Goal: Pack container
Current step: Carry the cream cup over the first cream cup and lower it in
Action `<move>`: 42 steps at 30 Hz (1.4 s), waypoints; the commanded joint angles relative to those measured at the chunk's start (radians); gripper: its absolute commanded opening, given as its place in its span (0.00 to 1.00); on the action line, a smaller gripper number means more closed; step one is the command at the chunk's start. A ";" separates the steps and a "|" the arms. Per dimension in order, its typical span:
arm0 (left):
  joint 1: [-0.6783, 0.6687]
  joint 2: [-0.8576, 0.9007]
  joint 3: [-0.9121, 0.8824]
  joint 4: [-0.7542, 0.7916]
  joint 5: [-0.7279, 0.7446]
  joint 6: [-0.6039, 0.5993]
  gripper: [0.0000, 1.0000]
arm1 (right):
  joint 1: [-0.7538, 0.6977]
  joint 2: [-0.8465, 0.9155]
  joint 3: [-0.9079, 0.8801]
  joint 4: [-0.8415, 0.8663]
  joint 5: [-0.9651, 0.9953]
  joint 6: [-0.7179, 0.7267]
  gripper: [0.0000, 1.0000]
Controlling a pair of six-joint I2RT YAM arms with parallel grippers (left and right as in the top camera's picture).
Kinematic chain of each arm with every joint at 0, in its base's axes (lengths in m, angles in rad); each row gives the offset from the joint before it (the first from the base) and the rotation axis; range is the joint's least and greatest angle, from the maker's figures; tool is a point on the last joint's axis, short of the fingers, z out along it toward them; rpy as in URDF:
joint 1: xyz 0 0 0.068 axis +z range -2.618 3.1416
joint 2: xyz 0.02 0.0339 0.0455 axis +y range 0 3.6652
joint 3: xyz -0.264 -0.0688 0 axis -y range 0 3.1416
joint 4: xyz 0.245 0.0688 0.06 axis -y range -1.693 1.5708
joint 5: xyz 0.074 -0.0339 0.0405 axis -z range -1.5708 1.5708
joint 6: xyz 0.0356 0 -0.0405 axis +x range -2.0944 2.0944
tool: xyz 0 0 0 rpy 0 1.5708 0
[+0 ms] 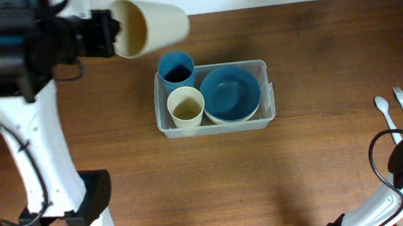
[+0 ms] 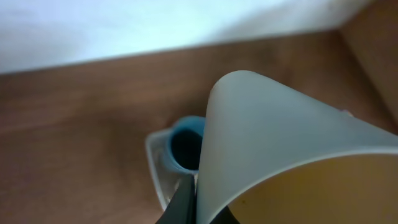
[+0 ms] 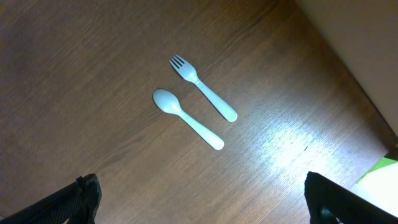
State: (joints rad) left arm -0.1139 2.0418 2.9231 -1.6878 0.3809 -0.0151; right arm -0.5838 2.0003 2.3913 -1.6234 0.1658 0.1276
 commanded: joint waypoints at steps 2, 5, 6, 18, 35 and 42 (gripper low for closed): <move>-0.036 -0.005 -0.116 0.000 0.029 0.031 0.01 | 0.000 0.003 -0.004 0.000 0.015 0.000 0.99; -0.040 -0.029 -0.172 0.000 0.026 0.032 0.02 | 0.000 0.003 -0.004 0.000 0.015 0.000 0.99; -0.040 -0.042 -0.180 0.000 0.023 0.032 0.02 | 0.000 0.003 -0.004 0.000 0.015 0.000 0.99; -0.024 -0.256 -0.312 0.000 0.050 0.003 0.02 | 0.000 0.003 -0.004 0.000 0.015 0.000 0.99; -0.023 -0.349 -0.645 0.000 -0.110 0.000 0.02 | 0.000 0.003 -0.004 0.000 0.014 0.000 0.99; -0.024 -0.302 -0.645 0.000 -0.113 0.000 0.02 | 0.000 0.003 -0.004 0.000 0.014 0.000 0.99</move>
State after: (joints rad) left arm -0.1352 1.7077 2.2719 -1.6909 0.2787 -0.0044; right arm -0.5838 2.0003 2.3913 -1.6234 0.1677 0.1276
